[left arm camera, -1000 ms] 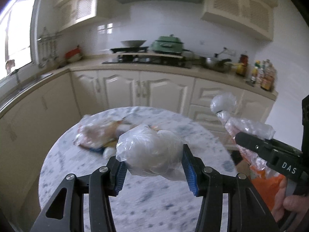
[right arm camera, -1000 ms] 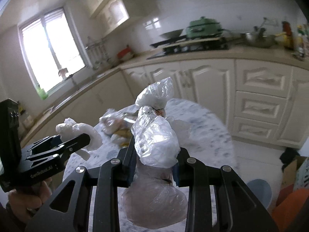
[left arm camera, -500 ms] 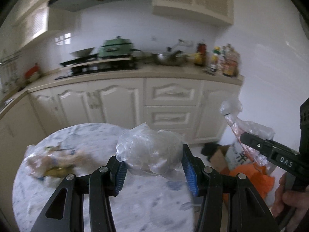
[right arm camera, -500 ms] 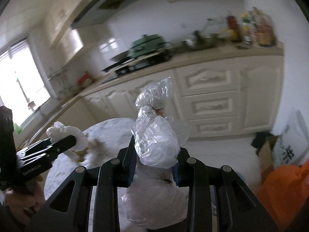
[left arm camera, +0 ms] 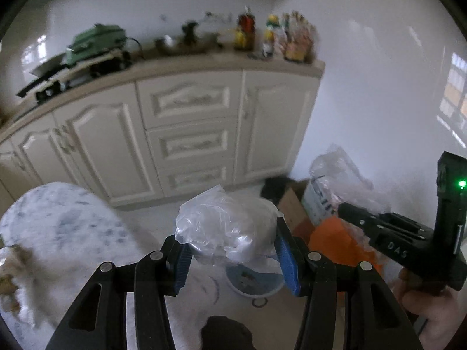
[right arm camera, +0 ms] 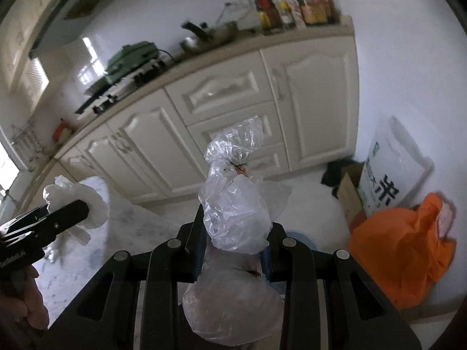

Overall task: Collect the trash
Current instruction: 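Carry both plastic bags in the tools over the blue bin, then open both tools to drop the plastic bags into the bin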

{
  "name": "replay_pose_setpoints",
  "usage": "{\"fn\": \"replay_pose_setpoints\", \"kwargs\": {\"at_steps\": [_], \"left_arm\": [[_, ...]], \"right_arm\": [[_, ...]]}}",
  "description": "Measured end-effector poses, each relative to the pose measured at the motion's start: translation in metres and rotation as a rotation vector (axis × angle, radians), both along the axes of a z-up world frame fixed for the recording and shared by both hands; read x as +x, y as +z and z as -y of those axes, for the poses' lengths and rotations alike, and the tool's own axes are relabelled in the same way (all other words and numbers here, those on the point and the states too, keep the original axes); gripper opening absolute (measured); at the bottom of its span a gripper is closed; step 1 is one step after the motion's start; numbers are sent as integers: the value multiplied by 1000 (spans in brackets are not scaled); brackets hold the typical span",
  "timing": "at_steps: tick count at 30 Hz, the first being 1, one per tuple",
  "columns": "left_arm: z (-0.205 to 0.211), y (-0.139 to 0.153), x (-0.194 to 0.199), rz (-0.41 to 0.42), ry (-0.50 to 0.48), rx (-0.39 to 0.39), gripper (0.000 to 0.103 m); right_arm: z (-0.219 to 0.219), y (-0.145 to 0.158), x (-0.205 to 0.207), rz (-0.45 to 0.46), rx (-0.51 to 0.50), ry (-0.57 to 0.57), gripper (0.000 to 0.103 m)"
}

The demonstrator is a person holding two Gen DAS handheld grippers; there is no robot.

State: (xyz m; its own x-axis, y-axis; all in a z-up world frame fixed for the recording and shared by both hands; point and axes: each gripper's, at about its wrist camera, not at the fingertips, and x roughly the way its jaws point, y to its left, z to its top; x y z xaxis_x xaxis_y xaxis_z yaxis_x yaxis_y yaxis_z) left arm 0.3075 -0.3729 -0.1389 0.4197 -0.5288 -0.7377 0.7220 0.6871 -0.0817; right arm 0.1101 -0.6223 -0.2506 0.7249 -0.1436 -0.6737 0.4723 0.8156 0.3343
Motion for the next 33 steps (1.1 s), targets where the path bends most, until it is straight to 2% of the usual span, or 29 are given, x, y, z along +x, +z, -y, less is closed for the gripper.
{"fn": "replay_pose_setpoints", "kwargs": {"at_steps": [13,17,19,21,22,23,27,30,31,32,33], "left_arm": [[140,-80,78,-125,-84,165,48],[170,-108,90,-159,-105,199,49],[186,-119,100,-181,-116,215,51],[192,-129,106,-193,-116,239,62],[199,-133,111,-193,-112,258,76],[200,-135,113,-190,-111,266,83],[205,-138,117,-154,-91,278,94],[199,-136,113,-139,-66,279,97],[200,-135,114,-135,-59,279,98],[194,-133,107,-129,-55,279,99],[192,-130,104,-116,-48,281,99]], "right_arm": [[49,-72,29,-102,101,-32,30],[61,-92,38,-127,131,-42,31],[66,-102,42,-143,144,-48,33],[73,-111,44,-150,163,-64,34],[76,-116,45,-157,178,-73,44],[78,-119,45,-162,186,-78,54],[80,-121,40,-166,202,-98,62],[78,-118,35,-153,216,-116,82],[77,-117,32,-156,211,-128,93],[75,-115,31,-157,206,-134,99],[74,-113,30,-157,204,-138,101]]}}
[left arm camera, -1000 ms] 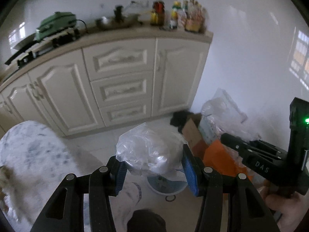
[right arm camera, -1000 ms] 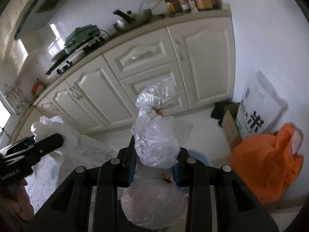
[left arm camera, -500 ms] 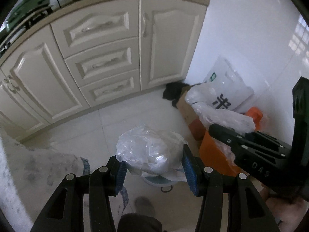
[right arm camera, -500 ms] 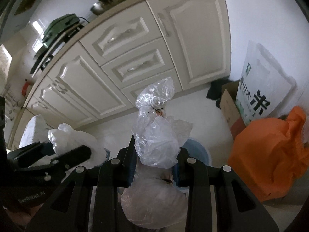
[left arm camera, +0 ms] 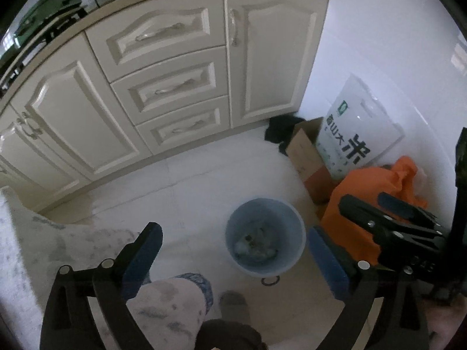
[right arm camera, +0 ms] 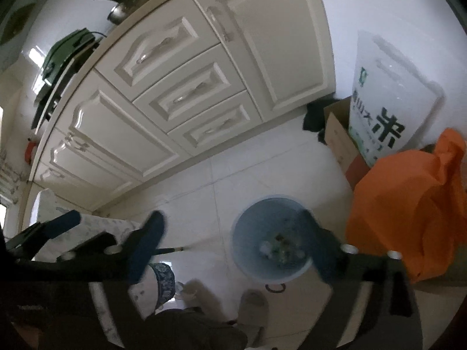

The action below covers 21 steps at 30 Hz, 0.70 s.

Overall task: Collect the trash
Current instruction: 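Open both tools to drop the plastic bags into the bin, then return both open tools to the table above the remaining trash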

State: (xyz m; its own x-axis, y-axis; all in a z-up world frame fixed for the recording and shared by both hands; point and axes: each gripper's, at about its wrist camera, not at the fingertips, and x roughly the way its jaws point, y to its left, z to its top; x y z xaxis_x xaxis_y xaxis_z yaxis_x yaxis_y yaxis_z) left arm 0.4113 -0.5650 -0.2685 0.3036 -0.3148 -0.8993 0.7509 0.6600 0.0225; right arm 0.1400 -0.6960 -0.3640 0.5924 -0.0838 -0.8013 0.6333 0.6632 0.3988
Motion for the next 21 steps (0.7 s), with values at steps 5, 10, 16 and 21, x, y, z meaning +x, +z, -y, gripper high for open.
{"fn": "replay_pose_setpoints", "kwargs": {"at_steps": [5,10,16,21], "left_arm": [[-37,32,-39,49,12,-32,102],[-71,60,-62,67,31,-85,102],[-122,94,-86,99,54,-163,102],[-194,137,-109,137,77,-244,102]], "right_arm": [[-12,10,-5,-9,-5,-7,103],[-30,28,-12,-4,-24,-5,103],[-52,60,-20,22,-59,-1,103],[-82,102,-21,77,-111,31,103]]}}
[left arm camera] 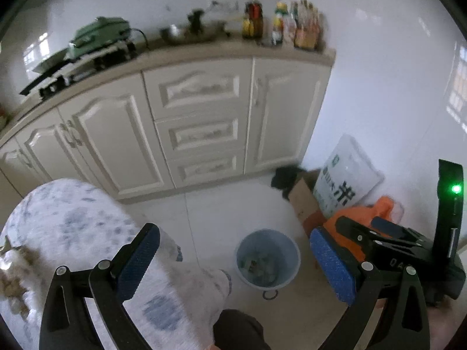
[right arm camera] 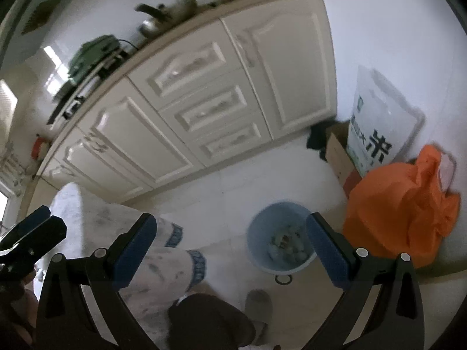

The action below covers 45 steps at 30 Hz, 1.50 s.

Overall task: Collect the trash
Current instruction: 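Return both open tools to the table above the remaining trash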

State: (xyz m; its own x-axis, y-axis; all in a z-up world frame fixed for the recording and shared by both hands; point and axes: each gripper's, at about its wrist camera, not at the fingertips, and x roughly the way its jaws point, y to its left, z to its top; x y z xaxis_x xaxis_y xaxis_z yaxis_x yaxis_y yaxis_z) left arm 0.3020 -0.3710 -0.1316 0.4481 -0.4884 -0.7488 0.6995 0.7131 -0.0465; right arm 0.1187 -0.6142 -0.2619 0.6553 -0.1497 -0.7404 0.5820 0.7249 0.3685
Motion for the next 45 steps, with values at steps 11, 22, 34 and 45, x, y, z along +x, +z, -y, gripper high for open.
{"fn": "replay_pose_setpoints", "kwargs": {"at_steps": [11,22,34,45], "left_arm": [[-163,65,-66,152,166,-135,102],[-294,94,-146,274,401,-204,102],[-367,105,-246,370,649,-187,102],[-390,104,-295,388,789,-193,102]], "right_arm": [[-89,87,17,147,-109,154,103],[-198,146,43,255,-214,355,103],[-307,174,51,324,-314,531,103],[-382,180,46,353,-373,716,103]]}}
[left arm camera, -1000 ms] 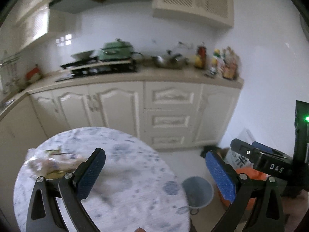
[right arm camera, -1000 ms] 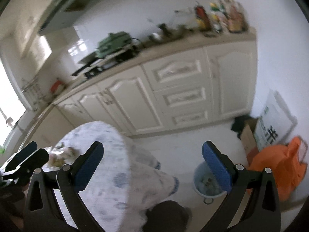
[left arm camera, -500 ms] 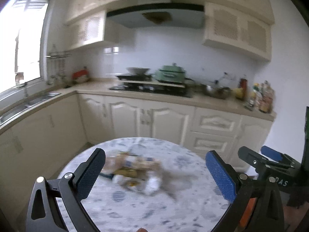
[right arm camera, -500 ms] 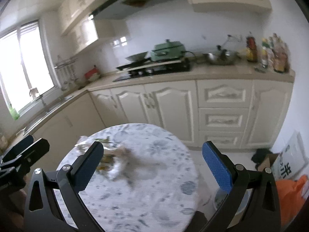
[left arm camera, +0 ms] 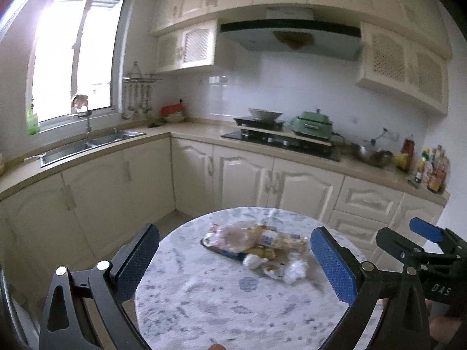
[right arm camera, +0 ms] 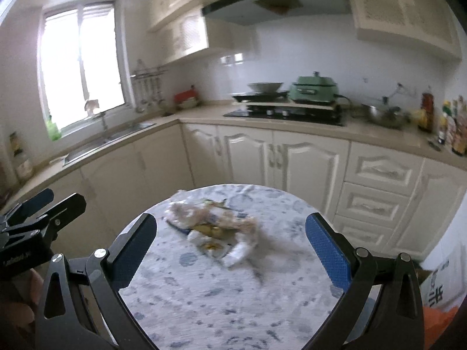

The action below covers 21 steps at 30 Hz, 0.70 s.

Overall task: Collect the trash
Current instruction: 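Return both open tools to the table above the remaining trash, then close the right tool on the crumpled clear plastic wrapper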

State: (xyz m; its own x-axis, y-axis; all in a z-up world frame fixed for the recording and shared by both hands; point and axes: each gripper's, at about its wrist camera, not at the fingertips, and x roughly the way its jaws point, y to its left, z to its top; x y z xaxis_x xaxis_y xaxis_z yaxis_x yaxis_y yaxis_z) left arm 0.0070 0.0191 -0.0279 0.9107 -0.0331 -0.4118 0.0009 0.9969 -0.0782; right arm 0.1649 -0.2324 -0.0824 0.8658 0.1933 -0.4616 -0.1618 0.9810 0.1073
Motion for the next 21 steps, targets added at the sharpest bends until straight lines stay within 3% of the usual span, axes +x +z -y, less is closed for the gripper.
{"fn": "replay_pose_setpoints", "kwargs": {"at_steps": [6,13,21], "left_arm": [[-3,-11,4,-37,29,-7,102],[-6,-21,50,-104,46,-16,102],[-13,-53,130,-246,22,-42,102]], "right_arm": [[-9,-7,9,-22,-15,33,103],[-5,-24,38,-80,-24,41,103],[1,-86,96,-260,-26,23,103]]}}
